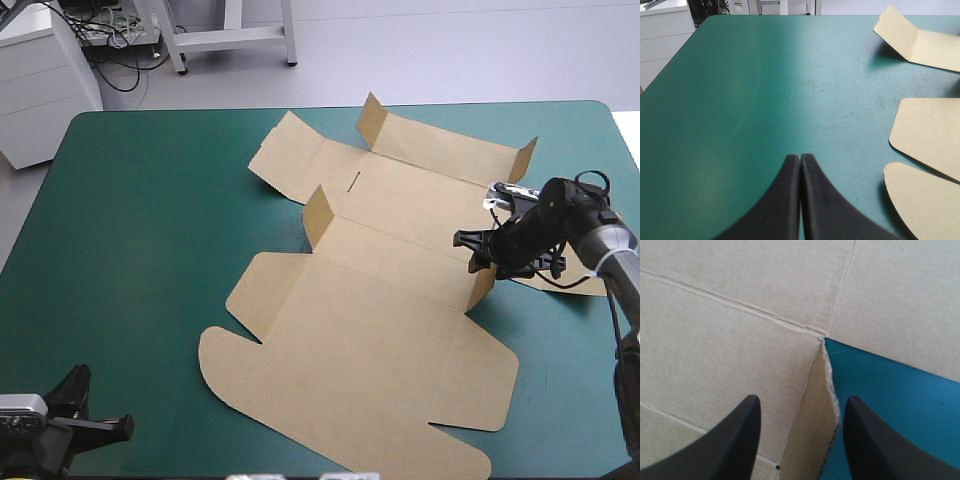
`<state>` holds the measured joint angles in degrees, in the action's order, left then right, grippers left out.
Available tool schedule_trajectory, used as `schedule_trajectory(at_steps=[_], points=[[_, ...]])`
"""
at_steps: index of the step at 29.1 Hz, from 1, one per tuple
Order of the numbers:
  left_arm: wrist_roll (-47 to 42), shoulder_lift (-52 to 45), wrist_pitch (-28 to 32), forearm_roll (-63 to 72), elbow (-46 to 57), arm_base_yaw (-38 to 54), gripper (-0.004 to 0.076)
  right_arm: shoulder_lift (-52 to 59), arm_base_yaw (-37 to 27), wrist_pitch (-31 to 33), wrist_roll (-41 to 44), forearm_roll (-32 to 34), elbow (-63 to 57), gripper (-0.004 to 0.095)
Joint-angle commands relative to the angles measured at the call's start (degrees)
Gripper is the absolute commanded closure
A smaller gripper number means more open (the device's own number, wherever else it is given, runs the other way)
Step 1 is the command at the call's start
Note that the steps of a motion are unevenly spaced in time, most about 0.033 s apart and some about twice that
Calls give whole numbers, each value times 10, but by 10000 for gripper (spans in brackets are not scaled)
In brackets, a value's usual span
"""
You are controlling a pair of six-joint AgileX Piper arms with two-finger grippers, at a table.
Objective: Fold the box
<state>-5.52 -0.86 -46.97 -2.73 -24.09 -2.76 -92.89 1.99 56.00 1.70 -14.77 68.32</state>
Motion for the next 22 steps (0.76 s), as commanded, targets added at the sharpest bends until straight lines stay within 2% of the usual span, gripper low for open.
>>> schedule_trajectory(at_steps=[1,4,6,13,22], points=[[-3,-9,43,1,-12,-3,756,21,-4,8,-9,-7,18,657],[-3,-9,43,1,-12,-3,756,21,-4,7,-12,-7,18,847],[-3,-9,43,1,-12,-3,756,21,-4,1,-17,-7,18,930],[-3,-9,43,1,-12,-3,756,21,-4,-24,-73,-17,37,931],[-3,-9,43,1,-12,-3,756,19,-4,-16,-174,-20,175,931]])
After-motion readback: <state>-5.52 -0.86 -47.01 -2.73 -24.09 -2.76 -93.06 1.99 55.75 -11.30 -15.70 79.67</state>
